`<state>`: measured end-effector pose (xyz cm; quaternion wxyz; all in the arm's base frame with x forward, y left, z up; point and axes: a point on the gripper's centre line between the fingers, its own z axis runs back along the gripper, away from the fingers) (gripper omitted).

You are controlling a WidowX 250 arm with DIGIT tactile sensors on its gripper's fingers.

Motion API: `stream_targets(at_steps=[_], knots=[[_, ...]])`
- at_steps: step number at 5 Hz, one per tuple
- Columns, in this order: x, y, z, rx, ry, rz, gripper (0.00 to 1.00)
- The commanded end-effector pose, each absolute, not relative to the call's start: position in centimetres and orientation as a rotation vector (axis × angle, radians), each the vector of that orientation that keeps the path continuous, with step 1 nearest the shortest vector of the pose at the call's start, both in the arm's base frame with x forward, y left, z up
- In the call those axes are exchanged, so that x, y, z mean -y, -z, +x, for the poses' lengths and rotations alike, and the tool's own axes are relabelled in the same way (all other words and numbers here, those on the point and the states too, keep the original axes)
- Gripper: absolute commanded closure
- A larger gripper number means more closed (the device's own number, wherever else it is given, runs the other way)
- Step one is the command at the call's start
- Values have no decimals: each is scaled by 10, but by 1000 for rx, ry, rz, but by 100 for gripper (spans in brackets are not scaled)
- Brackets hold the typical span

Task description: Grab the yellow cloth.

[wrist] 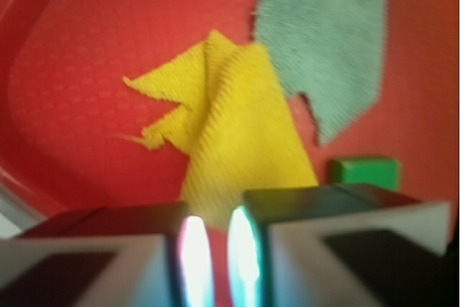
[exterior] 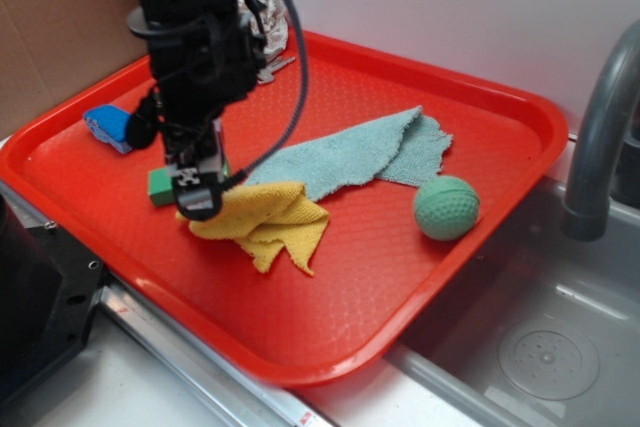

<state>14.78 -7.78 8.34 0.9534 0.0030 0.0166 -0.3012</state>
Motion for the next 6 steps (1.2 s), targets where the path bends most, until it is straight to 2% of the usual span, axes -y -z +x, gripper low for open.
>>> stream_targets(at_steps=[1, 2, 3, 4, 5, 6], knots=[[77, -129, 144, 137, 550, 12, 22], [78, -104, 149, 99, 578, 19, 0], [80, -81, 156, 116, 558, -41, 0], [84, -59, 162, 91, 562, -65, 0], [89, -39, 165, 30, 557, -72, 0], [89, -25, 155, 12, 527, -132, 100]])
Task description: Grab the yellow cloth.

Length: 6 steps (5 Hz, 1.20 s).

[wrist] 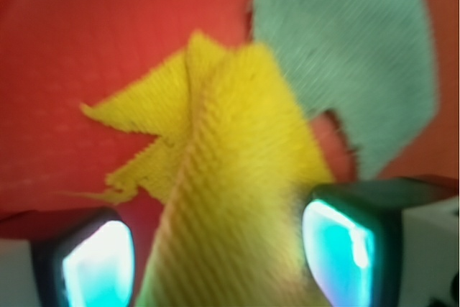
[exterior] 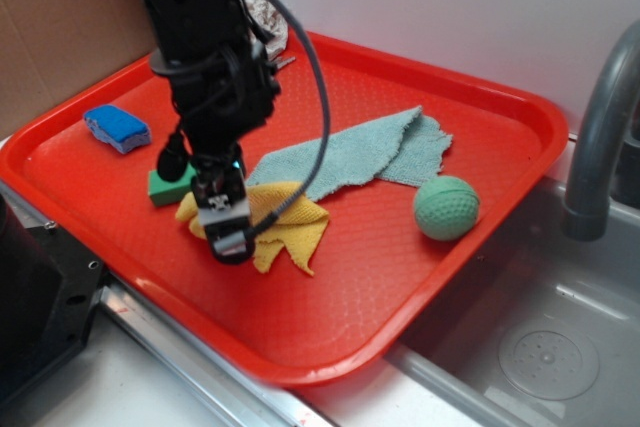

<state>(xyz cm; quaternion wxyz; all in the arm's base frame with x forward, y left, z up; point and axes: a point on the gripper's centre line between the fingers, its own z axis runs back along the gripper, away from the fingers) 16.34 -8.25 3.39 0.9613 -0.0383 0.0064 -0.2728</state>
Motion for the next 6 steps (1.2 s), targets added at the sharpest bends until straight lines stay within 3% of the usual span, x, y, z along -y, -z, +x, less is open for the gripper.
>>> stream_targets(at_steps=[1, 2, 3, 4, 5, 6], knots=[[85, -25, 107, 18, 509, -91, 100], [78, -47, 94, 10, 473, -65, 100], [67, -81, 113, 12, 414, -8, 100], [57, -109, 113, -28, 308, 10, 100], [52, -159, 147, 15, 139, 54, 100], [39, -212, 155, 82, -27, 38, 100]])
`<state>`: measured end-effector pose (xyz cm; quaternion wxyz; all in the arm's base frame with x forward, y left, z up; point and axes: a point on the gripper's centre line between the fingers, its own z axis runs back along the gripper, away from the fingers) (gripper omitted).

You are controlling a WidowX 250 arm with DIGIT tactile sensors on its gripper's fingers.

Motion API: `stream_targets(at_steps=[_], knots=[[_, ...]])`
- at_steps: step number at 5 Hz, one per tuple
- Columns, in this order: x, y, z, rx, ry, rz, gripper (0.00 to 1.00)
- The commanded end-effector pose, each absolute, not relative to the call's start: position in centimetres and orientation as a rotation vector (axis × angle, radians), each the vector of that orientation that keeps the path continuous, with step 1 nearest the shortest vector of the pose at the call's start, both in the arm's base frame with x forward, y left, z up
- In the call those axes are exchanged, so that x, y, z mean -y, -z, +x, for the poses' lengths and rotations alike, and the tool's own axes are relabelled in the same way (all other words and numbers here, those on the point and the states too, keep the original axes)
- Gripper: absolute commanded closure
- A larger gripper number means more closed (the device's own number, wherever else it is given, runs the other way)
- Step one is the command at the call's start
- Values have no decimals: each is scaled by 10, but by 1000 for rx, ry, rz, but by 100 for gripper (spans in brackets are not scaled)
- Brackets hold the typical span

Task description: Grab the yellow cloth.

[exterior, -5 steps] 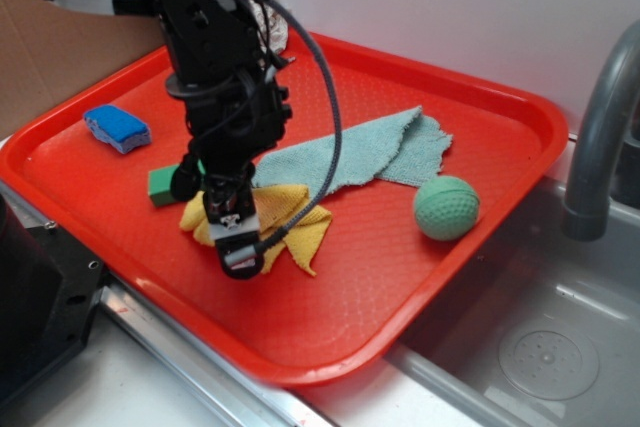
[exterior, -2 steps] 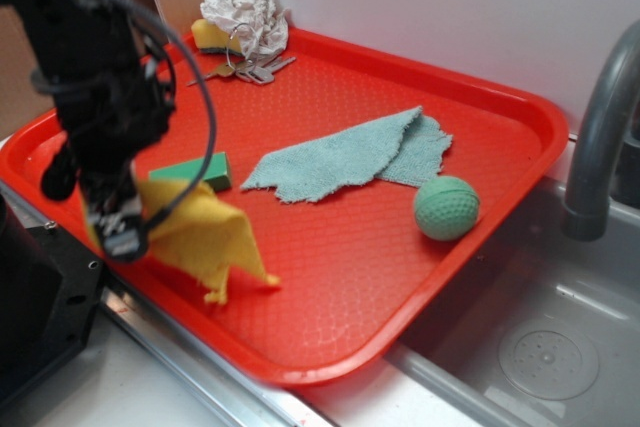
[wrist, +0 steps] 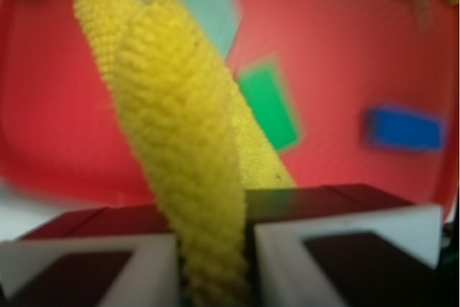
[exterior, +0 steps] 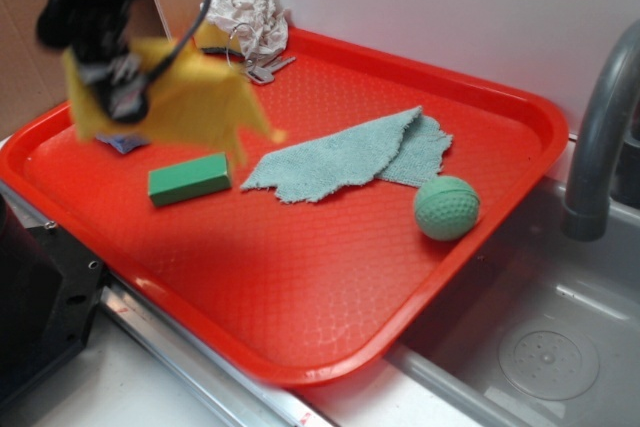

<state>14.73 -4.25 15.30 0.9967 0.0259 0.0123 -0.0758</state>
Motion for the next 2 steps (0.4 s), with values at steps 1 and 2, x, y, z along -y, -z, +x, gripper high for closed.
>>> stream_targets(at_steps=[1, 2], knots=[[8, -251, 153, 128, -219, 8, 100], [-7, -264, 149, 159, -289, 26, 100]])
